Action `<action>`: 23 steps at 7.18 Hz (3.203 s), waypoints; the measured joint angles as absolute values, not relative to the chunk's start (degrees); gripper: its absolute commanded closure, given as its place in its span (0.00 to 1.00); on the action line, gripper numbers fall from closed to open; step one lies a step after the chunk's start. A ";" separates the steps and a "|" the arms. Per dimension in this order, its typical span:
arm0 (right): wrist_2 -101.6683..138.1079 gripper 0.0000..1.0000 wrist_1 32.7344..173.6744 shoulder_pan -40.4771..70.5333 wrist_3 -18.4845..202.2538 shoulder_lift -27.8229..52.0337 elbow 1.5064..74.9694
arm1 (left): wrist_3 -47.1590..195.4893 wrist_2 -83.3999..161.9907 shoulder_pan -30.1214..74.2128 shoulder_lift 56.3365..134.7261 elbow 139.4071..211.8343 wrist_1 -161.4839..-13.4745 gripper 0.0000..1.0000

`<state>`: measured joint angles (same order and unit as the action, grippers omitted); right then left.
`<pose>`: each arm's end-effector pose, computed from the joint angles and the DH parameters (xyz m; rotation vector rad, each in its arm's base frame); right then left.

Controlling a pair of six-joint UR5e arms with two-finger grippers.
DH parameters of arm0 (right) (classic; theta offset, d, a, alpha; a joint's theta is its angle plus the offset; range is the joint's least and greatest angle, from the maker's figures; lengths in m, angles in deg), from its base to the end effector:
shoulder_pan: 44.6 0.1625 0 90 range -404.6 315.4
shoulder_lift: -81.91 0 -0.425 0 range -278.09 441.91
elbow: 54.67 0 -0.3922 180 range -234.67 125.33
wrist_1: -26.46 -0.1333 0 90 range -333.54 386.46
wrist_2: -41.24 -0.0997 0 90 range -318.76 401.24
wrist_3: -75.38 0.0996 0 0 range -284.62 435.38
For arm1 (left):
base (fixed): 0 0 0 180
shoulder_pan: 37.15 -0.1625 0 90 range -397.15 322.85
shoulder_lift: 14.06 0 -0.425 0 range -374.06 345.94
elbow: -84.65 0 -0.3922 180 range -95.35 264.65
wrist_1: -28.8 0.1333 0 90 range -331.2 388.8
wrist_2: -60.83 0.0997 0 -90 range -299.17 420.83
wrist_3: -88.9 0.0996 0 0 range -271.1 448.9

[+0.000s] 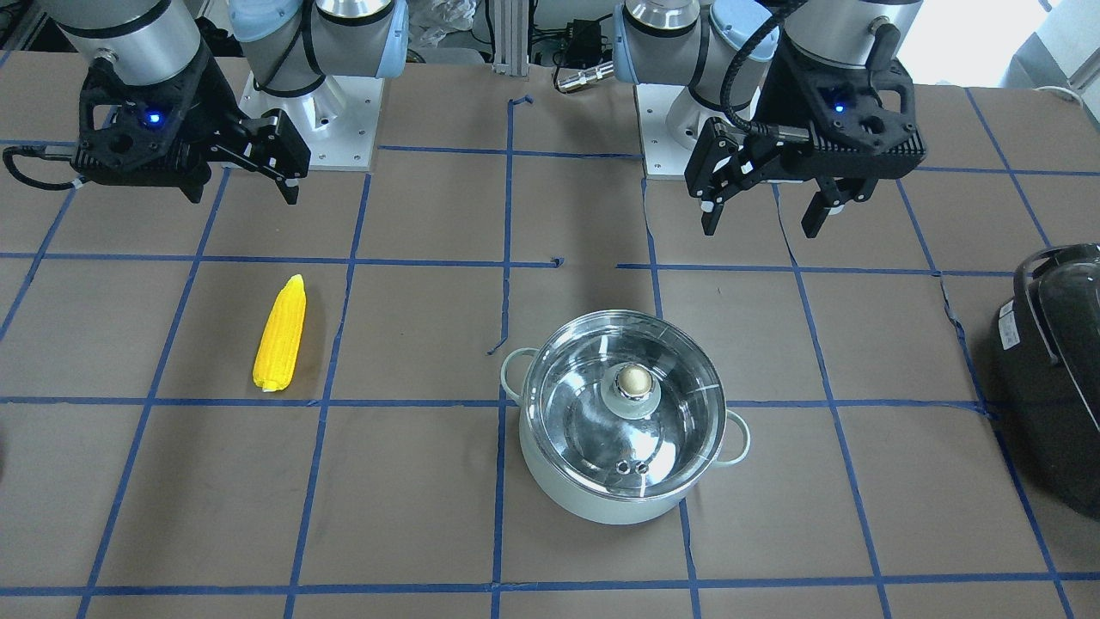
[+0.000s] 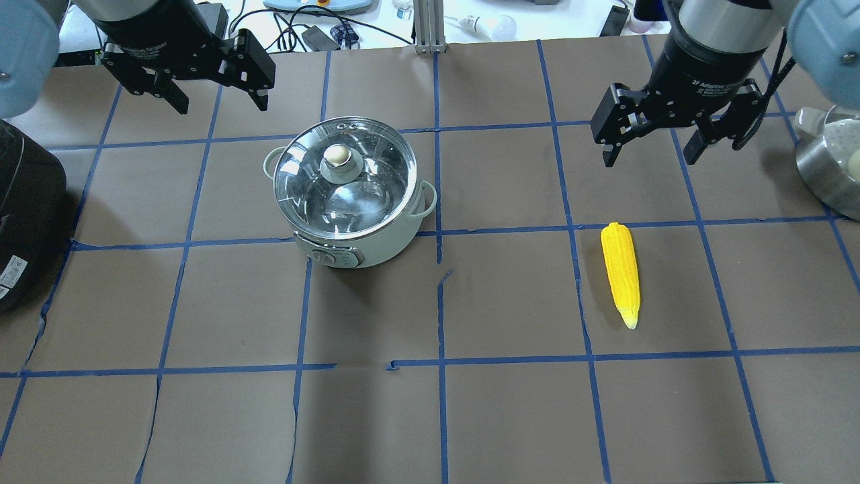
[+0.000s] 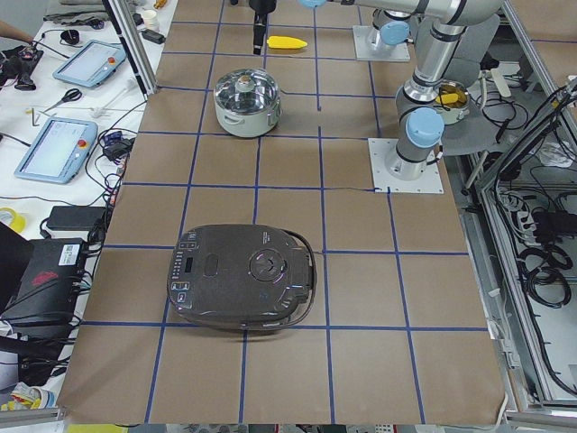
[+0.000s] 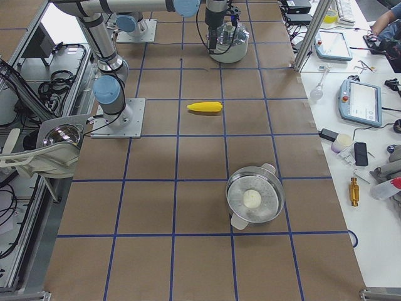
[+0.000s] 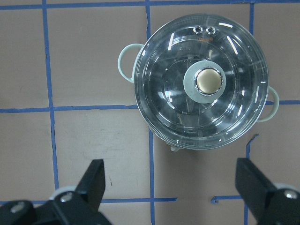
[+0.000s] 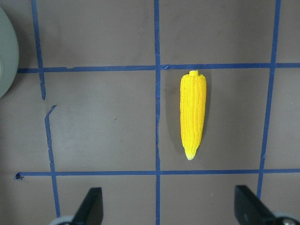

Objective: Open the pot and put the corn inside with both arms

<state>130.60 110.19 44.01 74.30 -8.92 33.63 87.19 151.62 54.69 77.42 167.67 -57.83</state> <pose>0.1228 -0.4818 0.4989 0.0090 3.1274 0.1017 -0.1484 -0.5107 0.5419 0.0019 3.1232 -0.2428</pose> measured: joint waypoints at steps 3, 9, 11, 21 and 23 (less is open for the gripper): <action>130.79 0.00 109.99 43.99 74.57 -8.64 33.72 | 87.06 151.55 54.75 77.69 167.65 -58.03 0.00; 130.91 0.00 108.55 43.99 74.41 -8.81 33.82 | 87.22 151.62 54.78 77.55 167.89 -58.27 0.00; 130.89 0.00 108.47 43.99 74.40 -8.73 33.83 | 87.41 151.62 54.78 77.70 167.82 -58.28 0.00; 131.87 0.00 108.46 44.00 74.23 -8.80 34.47 | 78.34 150.48 59.23 89.43 167.45 -50.51 0.00; 132.32 0.00 108.96 43.94 74.45 -8.72 34.46 | 77.79 150.41 60.74 93.60 167.73 -47.02 0.00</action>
<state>132.32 108.96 43.94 74.45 -8.72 34.46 77.79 150.41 60.74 93.60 167.73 -47.02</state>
